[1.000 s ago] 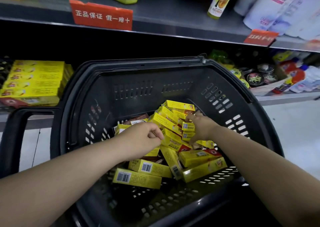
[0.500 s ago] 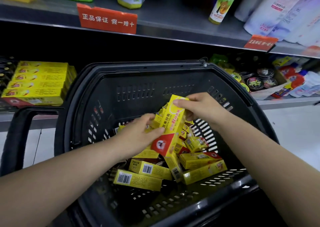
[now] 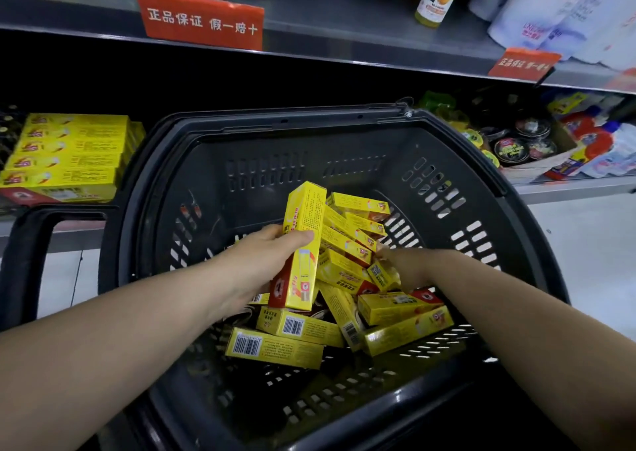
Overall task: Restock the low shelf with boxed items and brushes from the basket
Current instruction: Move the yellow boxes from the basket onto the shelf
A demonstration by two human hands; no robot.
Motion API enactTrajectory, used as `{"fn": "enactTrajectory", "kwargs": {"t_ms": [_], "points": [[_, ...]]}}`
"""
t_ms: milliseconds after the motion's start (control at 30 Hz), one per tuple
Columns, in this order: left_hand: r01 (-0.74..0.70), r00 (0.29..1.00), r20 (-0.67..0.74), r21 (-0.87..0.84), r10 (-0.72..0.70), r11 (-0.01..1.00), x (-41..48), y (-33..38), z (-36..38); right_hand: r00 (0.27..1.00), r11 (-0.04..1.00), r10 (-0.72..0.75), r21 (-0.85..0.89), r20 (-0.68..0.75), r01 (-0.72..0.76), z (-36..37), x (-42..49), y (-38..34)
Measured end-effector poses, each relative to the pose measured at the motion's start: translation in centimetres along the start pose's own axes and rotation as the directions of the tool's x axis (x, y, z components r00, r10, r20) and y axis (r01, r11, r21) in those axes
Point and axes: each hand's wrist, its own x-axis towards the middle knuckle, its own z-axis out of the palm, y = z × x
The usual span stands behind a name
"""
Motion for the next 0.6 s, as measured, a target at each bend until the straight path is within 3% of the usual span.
{"fn": "enactTrajectory", "kwargs": {"t_ms": [167, 267, 333, 367, 400, 467, 533, 600], "points": [[0.019, 1.0, 0.004, -0.01, -0.019, 1.0, 0.0, 0.1, 0.0, 0.985, 0.99, -0.084, -0.121, -0.154, 0.065, 0.4, 1.4, -0.7], [0.024, 1.0, -0.014, -0.02, -0.024, 1.0, 0.0, 0.2, -0.1, 0.98, 0.997, -0.082, -0.029, -0.184, 0.078, -3.5, -0.4, -1.6], [0.027, 0.999, -0.038, -0.022, -0.027, 0.999, 0.1, 0.3, -0.2, 0.956, 0.979, -0.097, 0.147, -0.278, 0.142, -5.8, -2.1, -2.2], [0.031, 0.998, -0.048, -0.022, -0.032, 0.999, 0.1, 0.3, -0.2, 0.947, 0.923, -0.114, 0.322, -0.299, 0.213, -6.4, -2.9, -2.7], [0.04, 0.998, -0.054, -0.02, -0.041, 0.999, 0.1, 0.3, -0.2, 0.946, 0.797, -0.14, 0.534, -0.292, 0.283, -6.7, -3.7, -3.4], [0.067, 0.996, -0.052, -0.011, -0.068, 0.998, 0.1, 0.3, -0.3, 0.947, 0.458, -0.2, 0.83, -0.253, 0.319, -6.7, -5.1, -4.7], [0.09, 0.996, -0.025, -0.006, -0.09, 0.996, -0.1, 0.4, -0.2, 0.929, 0.268, -0.25, 0.903, -0.272, 0.336, -6.6, -6.1, -5.7], [0.097, 0.995, 0.012, 0.004, -0.097, 0.995, -0.3, 0.4, -0.1, 0.905, 0.201, -0.296, 0.907, -0.305, 0.371, -6.6, -6.6, -6.4]]}}
